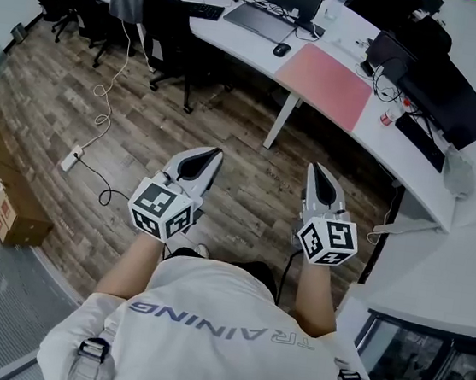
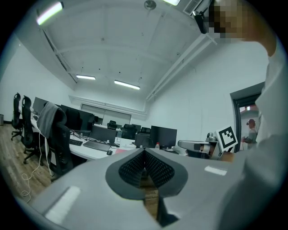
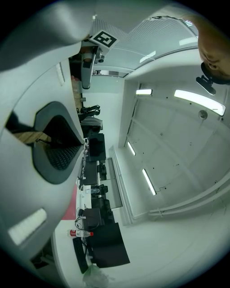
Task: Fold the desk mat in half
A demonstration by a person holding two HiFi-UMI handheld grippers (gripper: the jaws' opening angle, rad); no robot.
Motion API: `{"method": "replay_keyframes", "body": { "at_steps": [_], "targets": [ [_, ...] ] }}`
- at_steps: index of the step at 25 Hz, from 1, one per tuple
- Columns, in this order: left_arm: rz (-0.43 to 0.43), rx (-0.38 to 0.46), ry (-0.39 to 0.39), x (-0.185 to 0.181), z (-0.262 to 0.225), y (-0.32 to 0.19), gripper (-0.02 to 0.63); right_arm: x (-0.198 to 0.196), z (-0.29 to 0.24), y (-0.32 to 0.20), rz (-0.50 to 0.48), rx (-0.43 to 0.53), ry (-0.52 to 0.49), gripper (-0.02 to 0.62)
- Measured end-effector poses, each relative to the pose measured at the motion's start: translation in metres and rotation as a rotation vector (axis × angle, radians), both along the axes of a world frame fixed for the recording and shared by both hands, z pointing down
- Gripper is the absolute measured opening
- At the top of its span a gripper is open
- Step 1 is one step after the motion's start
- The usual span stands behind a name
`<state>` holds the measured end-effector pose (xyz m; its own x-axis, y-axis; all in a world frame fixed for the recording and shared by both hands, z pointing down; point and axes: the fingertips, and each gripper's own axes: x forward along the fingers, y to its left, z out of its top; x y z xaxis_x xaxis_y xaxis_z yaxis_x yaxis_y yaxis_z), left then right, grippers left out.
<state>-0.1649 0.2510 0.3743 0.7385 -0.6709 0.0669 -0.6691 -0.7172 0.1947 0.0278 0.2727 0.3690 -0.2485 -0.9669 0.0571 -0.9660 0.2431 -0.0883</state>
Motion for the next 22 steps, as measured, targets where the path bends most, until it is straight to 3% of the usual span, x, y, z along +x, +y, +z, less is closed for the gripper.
{"method": "replay_keyframes", "body": {
  "at_steps": [8, 22],
  "targets": [
    [-0.025, -0.035, 0.008, -0.04, 0.015, -0.029, 0.001, -0.04, 0.012, -0.028, -0.029, -0.039, 0.028, 0.017],
    [-0.053, -0.018, -0.03, 0.007, 0.006, -0.139, 0.001, -0.006, 0.013, -0.151, -0.097, -0.037, 0.047, 0.017]
  ]
}}
